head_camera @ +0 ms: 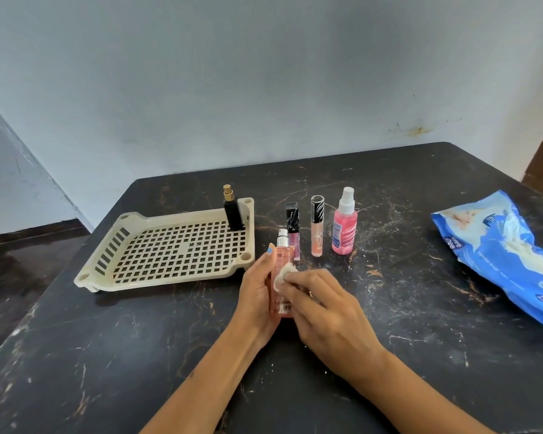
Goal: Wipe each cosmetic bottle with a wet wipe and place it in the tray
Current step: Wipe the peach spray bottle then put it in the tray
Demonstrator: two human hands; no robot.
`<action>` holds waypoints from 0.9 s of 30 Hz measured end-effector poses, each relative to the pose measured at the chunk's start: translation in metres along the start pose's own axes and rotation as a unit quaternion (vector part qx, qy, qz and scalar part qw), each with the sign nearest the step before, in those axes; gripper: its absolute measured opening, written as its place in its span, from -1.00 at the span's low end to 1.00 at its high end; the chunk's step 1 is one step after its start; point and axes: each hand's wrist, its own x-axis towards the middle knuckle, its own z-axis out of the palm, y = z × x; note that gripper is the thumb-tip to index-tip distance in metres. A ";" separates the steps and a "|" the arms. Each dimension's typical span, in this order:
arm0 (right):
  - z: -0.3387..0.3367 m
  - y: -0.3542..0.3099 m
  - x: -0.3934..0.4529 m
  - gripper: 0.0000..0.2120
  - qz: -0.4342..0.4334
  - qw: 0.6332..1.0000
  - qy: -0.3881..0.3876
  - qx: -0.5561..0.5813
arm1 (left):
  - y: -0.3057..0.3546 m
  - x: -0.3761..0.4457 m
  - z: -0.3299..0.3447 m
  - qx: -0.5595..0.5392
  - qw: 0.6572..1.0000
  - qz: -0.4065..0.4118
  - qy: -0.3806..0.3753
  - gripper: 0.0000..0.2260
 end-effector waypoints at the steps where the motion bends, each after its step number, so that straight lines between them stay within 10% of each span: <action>1: 0.000 -0.002 0.000 -0.80 -0.019 1.000 -0.015 0.004 | 0.000 0.000 0.000 -0.001 1.000 -0.004 0.003 -0.67; 27: -0.007 -0.003 -0.005 -0.88 -0.063 0.993 -0.064 0.081 | 0.006 -0.002 0.004 -0.047 0.998 -0.011 0.051 -0.68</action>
